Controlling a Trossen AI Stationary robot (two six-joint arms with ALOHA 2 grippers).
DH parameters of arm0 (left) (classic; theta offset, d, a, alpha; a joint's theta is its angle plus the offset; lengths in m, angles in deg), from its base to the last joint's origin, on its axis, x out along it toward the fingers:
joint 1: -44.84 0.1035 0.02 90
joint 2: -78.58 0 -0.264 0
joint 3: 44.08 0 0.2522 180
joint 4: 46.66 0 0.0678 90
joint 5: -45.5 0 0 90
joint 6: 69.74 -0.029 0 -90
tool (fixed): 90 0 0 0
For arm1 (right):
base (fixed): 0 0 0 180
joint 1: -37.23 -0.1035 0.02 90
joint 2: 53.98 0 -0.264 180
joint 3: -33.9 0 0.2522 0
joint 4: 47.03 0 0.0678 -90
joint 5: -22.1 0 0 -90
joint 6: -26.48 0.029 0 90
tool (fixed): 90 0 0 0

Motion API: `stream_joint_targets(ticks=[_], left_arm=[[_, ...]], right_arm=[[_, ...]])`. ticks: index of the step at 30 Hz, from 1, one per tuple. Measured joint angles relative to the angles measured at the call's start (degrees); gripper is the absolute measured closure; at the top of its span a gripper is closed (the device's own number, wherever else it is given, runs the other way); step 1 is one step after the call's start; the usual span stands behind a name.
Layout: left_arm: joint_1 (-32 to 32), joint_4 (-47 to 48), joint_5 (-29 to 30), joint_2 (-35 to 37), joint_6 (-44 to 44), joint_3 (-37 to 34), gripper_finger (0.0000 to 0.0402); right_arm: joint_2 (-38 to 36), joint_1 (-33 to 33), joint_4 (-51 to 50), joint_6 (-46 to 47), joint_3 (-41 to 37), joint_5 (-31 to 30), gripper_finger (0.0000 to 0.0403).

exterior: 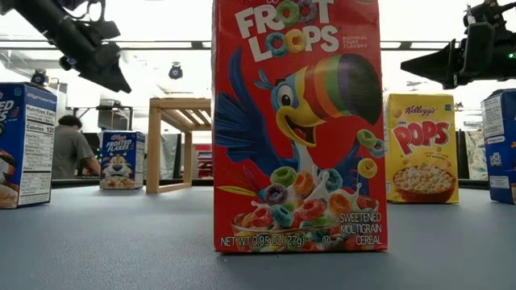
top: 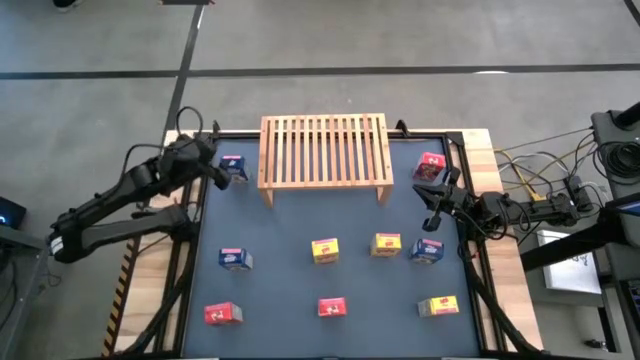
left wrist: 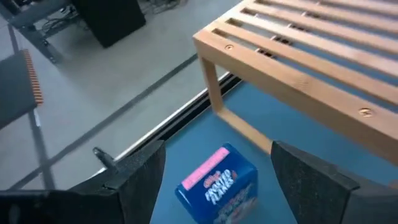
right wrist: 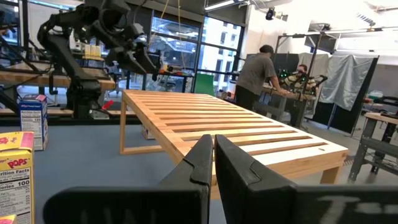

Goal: Stack cereal on shelf
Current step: Put the top left blue cereal box on the shelf

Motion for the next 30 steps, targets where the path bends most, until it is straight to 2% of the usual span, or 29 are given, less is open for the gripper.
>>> stream_joint_targets(ticks=[5,9,14,17,20,26,30], left_arm=[[3.8,2.6,-0.2,-6.2,-0.3,3.6,0.0124],[8.4,5.5,-4.0,-11.2,-4.7,7.7,0.0116],[14.8,11.0,-10.9,-19.0,-12.3,15.0,0.0113],[17.8,14.2,-17.5,-22.7,-19.1,19.0,0.0113],[20.5,15.5,-23.1,-26.1,-21.5,22.0,0.0113],[24.5,21.7,-23.5,-31.7,-26.8,24.4,0.0114],[25.0,21.8,-23.4,-34.0,-32.0,23.8,0.0118]], right_arm=[[0.0,0.0,0.0,0.0,0.0,0.0,0.0394],[0.0,0.0,0.0,0.0,0.0,0.0,0.0394],[0.0,0.0,0.0,0.0,0.0,0.0,0.0394],[0.0,0.0,0.0,0.0,0.0,0.0,0.0394],[0.0,0.0,0.0,0.0,0.0,0.0,0.0394],[0.0,0.0,0.0,0.0,0.0,0.0,0.0394],[0.0,0.0,0.0,0.0,0.0,0.0,0.0394]])
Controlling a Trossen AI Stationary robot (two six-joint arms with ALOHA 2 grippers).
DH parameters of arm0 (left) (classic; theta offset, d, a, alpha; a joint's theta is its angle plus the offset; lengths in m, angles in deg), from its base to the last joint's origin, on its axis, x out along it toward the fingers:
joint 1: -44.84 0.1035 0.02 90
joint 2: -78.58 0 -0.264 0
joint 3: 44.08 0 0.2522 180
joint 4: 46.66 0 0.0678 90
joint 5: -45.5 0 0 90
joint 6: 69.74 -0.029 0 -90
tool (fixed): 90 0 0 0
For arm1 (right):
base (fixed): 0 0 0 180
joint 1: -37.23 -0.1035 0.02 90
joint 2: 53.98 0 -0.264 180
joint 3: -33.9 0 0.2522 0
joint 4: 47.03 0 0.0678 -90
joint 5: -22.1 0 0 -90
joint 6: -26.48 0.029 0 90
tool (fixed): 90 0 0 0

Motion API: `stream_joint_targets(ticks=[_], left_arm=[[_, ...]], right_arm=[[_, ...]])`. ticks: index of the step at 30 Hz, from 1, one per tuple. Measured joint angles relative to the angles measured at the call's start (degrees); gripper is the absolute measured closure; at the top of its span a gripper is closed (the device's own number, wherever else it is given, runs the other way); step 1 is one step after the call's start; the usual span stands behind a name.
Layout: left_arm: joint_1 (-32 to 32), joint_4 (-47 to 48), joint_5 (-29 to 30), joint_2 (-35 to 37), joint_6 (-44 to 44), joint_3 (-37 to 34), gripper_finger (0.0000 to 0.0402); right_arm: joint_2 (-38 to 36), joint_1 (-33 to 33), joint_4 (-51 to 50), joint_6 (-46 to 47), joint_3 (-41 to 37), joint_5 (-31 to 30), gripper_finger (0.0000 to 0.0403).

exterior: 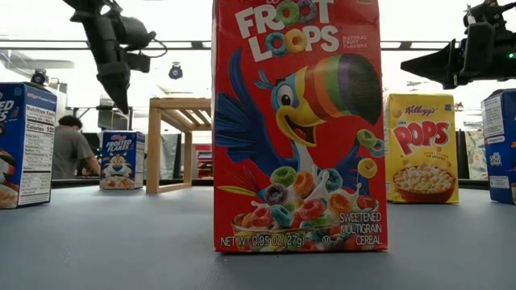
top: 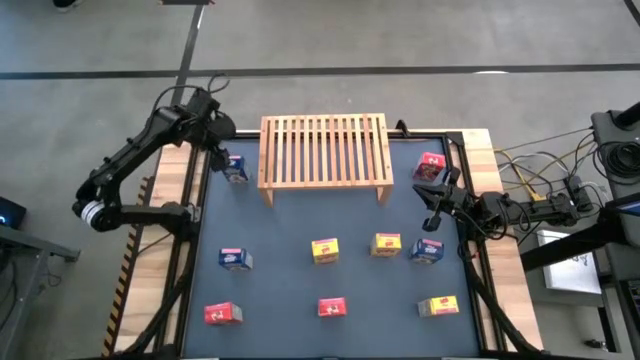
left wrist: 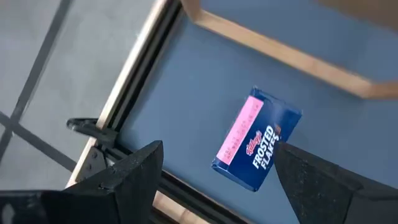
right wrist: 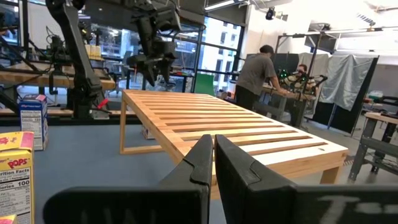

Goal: Stack cereal on shelf
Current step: Put the top left blue cereal box on the shelf

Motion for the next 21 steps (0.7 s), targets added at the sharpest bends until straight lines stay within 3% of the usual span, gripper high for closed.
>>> stream_joint_targets(ticks=[10,14,21], left_arm=[[-0.1,0.4,-1.5,0.5,-8.8,-2.3,0.0118],[0.3,-0.3,-5.0,2.4,-9.1,-3.5,0.0118],[2.1,-5.2,-6.1,5.8,-10.0,-7.8,0.0118]], right_arm=[[0.0,0.0,0.0,0.0,0.0,0.0,0.0394],[0.0,0.0,0.0,0.0,0.0,0.0,0.0394],[0.0,0.0,0.0,0.1,0.0,0.0,0.0394]])
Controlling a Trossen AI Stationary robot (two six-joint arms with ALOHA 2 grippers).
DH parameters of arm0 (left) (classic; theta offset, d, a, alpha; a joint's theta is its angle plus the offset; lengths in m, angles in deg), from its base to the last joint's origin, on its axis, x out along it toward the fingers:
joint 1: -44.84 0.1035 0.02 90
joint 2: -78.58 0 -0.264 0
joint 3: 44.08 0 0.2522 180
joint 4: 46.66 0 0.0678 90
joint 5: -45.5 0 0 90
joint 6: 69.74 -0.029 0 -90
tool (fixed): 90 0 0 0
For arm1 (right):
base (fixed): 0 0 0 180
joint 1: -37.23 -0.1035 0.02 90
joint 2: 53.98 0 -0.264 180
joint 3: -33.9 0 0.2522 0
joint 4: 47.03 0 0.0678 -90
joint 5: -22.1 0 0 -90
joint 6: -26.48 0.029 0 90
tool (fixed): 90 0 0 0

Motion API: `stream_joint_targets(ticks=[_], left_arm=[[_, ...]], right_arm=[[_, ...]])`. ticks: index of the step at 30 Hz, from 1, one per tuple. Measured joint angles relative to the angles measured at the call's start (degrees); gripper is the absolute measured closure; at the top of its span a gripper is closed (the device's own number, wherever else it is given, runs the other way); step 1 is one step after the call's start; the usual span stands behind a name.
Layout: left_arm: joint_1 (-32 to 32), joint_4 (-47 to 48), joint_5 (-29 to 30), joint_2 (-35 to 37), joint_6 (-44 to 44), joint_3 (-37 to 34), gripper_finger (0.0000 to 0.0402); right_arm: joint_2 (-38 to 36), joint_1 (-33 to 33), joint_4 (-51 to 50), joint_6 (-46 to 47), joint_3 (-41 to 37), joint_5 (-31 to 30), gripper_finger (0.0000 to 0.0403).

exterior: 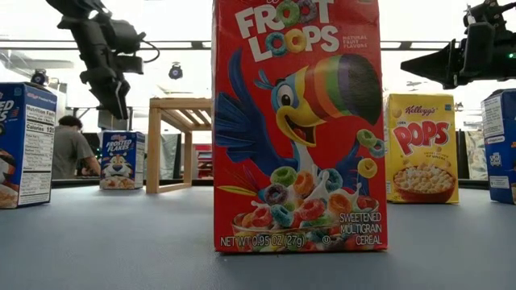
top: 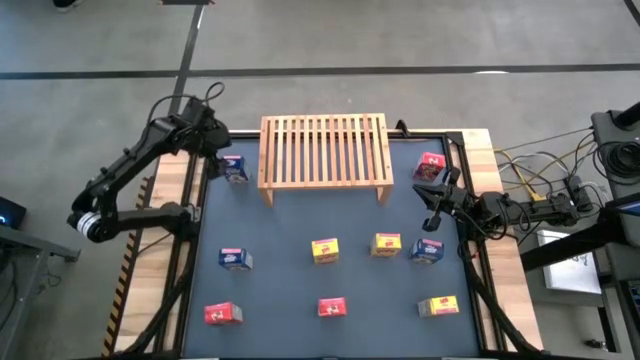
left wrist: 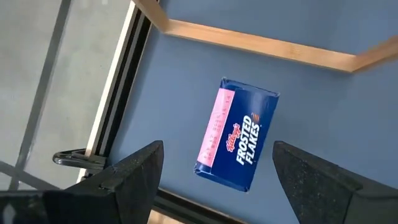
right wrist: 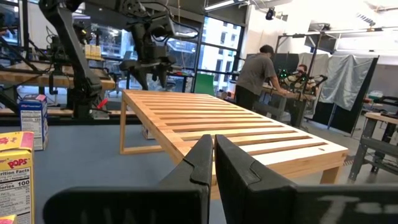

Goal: Stack cereal on shelf
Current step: Put the top left blue cereal box on the shelf

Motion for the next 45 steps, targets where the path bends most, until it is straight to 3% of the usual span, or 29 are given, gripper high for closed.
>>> stream_joint_targets(ticks=[6,11,22,34,45], left_arm=[[1.2,-4.7,-1.9,1.0,-1.2,-3.4,0.0118],[2.8,-5.0,-6.0,0.6,-1.5,-4.0,0.0118],[6.1,-5.1,-8.9,0.6,-5.9,-6.7,0.0118],[6.2,-10.5,-9.2,0.5,-7.3,-11.5,0.0119],[6.2,-10.5,-9.0,-2.3,-6.9,-11.4,0.0178]], right_arm=[[0.0,0.0,0.0,-0.1,0.0,0.0,0.0394],[0.0,0.0,0.0,0.0,0.0,0.0,0.0394],[0.0,0.0,0.0,0.0,0.0,0.0,0.0394],[0.0,0.0,0.0,0.0,0.0,0.0,0.0394],[0.0,0.0,0.0,0.0,0.0,0.0,0.0394]])
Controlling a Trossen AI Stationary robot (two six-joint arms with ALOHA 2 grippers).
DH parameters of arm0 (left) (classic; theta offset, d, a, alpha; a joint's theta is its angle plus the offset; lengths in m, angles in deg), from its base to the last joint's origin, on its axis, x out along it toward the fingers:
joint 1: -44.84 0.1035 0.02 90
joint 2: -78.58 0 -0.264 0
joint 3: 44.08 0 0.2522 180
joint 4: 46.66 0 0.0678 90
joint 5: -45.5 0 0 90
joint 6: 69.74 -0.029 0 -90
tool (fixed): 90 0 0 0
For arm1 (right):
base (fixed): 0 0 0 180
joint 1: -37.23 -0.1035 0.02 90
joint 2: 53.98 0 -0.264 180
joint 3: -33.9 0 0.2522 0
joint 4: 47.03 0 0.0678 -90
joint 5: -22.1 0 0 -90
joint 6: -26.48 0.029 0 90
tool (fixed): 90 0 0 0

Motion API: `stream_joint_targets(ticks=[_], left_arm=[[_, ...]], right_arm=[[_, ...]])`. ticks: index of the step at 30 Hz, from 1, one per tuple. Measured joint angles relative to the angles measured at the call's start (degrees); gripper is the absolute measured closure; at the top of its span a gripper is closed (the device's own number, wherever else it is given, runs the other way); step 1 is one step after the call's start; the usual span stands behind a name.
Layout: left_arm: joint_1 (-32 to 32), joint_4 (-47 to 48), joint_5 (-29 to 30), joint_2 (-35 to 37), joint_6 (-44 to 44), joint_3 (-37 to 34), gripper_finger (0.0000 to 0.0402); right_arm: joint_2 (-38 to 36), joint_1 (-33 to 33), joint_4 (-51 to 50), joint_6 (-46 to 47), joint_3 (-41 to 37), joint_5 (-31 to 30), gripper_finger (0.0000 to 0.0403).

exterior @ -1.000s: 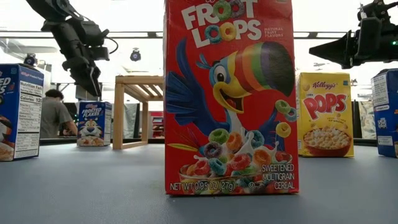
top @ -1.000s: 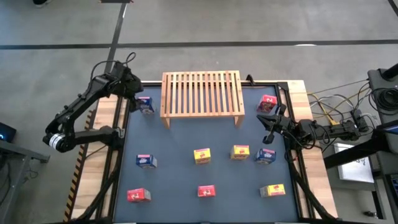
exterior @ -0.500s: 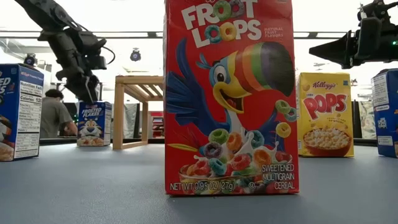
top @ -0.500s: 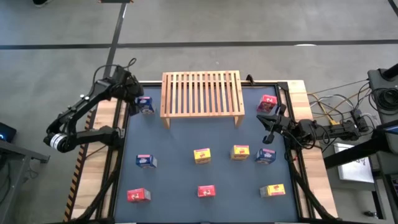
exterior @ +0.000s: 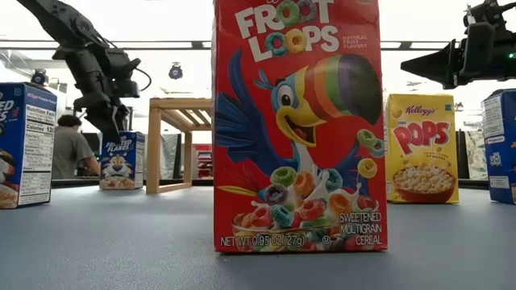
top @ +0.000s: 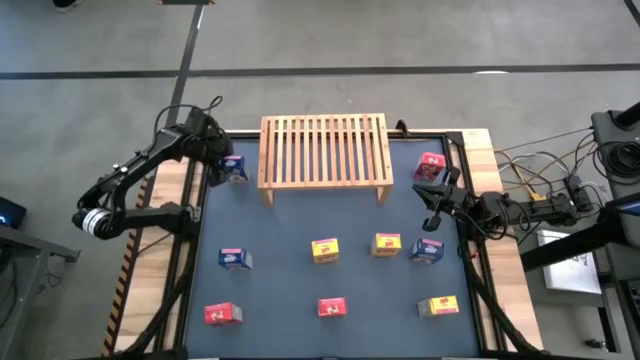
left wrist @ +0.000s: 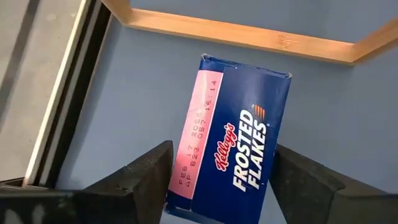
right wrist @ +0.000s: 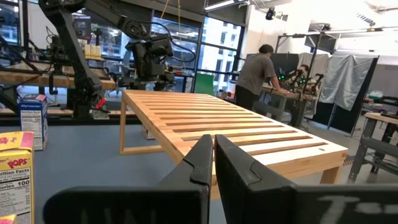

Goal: Stack cereal on shelf
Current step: Put the top left blue cereal box on the shelf

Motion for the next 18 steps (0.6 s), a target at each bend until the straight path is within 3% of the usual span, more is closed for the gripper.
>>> stream_joint_targets(ticks=[9,18], left_arm=[[0.1,0.1,0.2,-0.6,0.0,3.2,0.0230],[0.1,4.4,0.2,-0.5,0.9,8.8,0.0239]], right_arm=[[0.0,0.0,0.0,0.0,0.0,0.0,0.0394],[0.0,0.0,0.0,0.0,0.0,0.0,0.0394]])
